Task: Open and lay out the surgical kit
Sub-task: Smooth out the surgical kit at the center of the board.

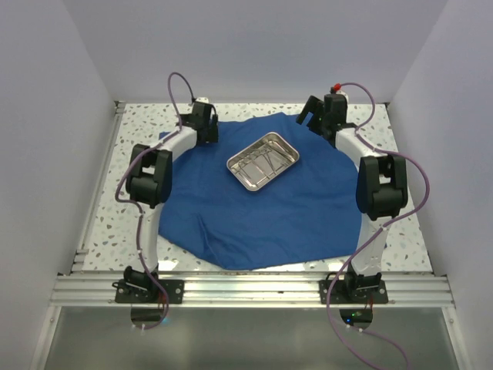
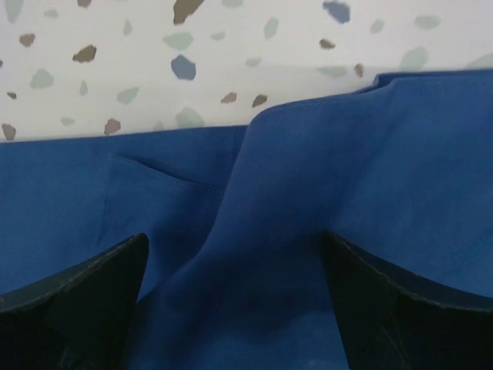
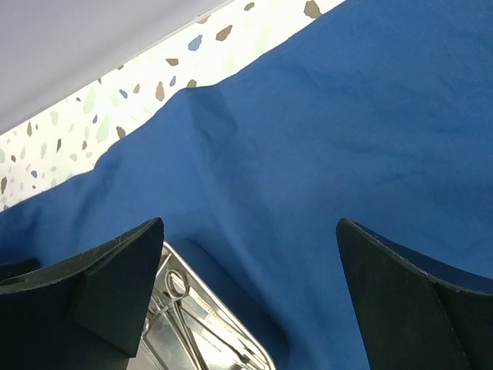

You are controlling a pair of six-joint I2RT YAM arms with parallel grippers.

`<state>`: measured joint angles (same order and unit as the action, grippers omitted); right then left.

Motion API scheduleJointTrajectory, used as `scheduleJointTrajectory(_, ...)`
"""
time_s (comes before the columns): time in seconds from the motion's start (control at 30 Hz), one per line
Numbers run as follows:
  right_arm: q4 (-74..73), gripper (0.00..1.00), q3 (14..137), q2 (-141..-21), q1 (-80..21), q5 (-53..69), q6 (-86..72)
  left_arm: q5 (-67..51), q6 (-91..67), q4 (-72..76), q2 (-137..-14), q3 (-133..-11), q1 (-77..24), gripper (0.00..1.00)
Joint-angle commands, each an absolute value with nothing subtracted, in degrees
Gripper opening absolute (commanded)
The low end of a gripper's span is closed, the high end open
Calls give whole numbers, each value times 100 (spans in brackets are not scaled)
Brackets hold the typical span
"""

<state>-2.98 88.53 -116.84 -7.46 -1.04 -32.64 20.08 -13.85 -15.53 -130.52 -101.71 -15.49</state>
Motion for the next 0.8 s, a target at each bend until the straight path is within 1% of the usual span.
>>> scheduleJointTrajectory(0.0, -123, 99, 8684, -11391, -695, -264, -3129, 2557, -1213, -1651, -13060, -10467, -1503, 97)
scheduleJointTrajectory(0.03, -106, 99, 8649, -11356, -686, -264, -3155, 2584, -1222, -1722, -13191, -10537, -1503, 95)
scheduleJointTrajectory(0.07, -79, 99, 8588, -11338, -659, -246, -3155, 2567, -1204, -1784, -13262, -10590, -1503, 79)
scheduleJointTrajectory(0.1, -70, 99, 8570, -11329, -650, -237, -3190, 2505, -1213, -1889, -13332, -10695, -1477, 69)
scheduleJointTrajectory(0.13, -62, 99, 8543, -11312, -633, -237, -3199, 2522, -1222, -1933, -13446, -10731, -1477, 52)
scheduleJointTrajectory(0.17, -62, 99, 8508, -11312, -615, -211, -3217, 2549, -1256, -1968, -13499, -10775, -1468, 24)
scheduleJointTrajectory(0.2, -44, 99, 8482, -11312, -598, -202, -3234, 2575, -1266, -2030, -13561, -10854, -1468, 9)
scheduleJointTrajectory(0.23, -27, 99, 8455, -11294, -589, -185, -3234, 2584, -1283, -2065, -13692, -10924, -1459, 0)
scheduleJointTrajectory(0.37, 113, 99, 8306, -11276, -501, -158, -3287, 2663, -1310, -2232, -14018, -11354, -1398, 0)
scheduleJointTrajectory(0.47, 132, 99, 8306, -11285, -440, -132, -3313, 2575, -1213, -2434, -14422, -12074, -1371, 0)
scheduleJointTrajectory(0.53, 149, 99, 8297, -11268, -404, -114, -3322, 2496, -1160, -2759, -14948, -13030, -1362, 0)
scheduleJointTrajectory(0.57, 167, 99, 8288, -11268, -387, -114, -3322, 2426, -1117, -2882, -15133, -13722, -1345, 0)
scheduleJointTrajectory(0.6, 167, 99, 8297, -11259, -387, -123, -3314, 2382, -1099, -2996, -15413, -13989, -1336, 0)
scheduleJointTrajectory(0.63, 176, 99, 8297, -11250, -369, -132, -3305, 2304, -1090, -2954, -15486, -14149, -1327, 0)
scheduleJointTrajectory(0.67, 176, 99, 8306, -11250, -369, -141, -3305, 2207, -1072, -2814, -15460, -14029, -1310, 0)
scheduleJointTrajectory(0.7, 184, 99, 8314, -11267, -352, -141, -3287, 2241, -1090, -2447, -15303, -13888, -1310, 3)
scheduleJointTrajectory(0.73, 185, 99, 8323, -11285, -352, -132, -3278, 2259, -1125, -2313, -15197, -13756, -1310, 12)
scheduleJointTrajectory(0.77, 176, 99, 8367, -11294, -343, -123, -3270, 2250, -1186, -2190, -15074, -13607, -1310, 65)
